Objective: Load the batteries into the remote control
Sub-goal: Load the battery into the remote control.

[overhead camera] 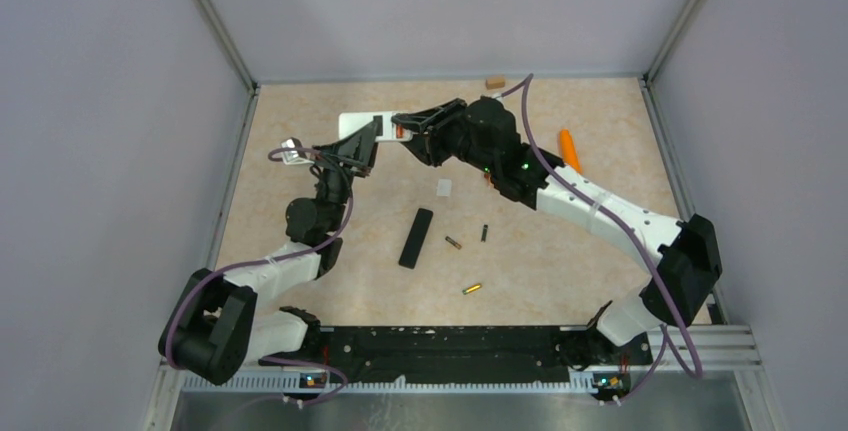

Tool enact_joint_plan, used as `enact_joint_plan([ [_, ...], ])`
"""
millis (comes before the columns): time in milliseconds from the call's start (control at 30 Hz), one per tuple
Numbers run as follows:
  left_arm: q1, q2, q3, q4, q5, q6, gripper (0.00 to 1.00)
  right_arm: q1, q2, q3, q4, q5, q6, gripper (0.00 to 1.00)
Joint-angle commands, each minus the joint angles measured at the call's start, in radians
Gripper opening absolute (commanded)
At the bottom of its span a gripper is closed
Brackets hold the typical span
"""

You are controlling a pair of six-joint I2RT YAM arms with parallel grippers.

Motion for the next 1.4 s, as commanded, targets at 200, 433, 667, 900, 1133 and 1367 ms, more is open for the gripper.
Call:
enact_joint_plan([
  [200,0.002,-0.001,0.036,0.058,0.021,0.008,0.00,-0.009,-0.014,-0.006,0.052,-0.015,-0.008,0.50],
  [433,0.011,-0.030,0.028,-0.022,0.007,0.045,0.00,-0.053,-0.083,-0.062,0.097,-0.052,-0.140,0.84],
  [667,0.046,-0.090,0.062,-0.256,0.165,0.094,0.00,-0.156,-0.217,-0.250,0.212,-0.295,-0.525,0.91],
  [900,0.048,-0.139,0.084,-0.385,0.316,0.153,0.00,-0.163,-0.325,-0.317,0.146,-0.339,-0.855,0.89],
  [1133,0.049,-0.163,0.074,-0.393,0.400,0.153,0.00,-0.161,-0.295,-0.218,0.007,-0.273,-0.907,0.73],
  [1367,0.049,-0.167,0.068,-0.369,0.447,0.153,0.00,-0.161,-0.264,-0.220,0.020,-0.267,-0.894,0.57],
])
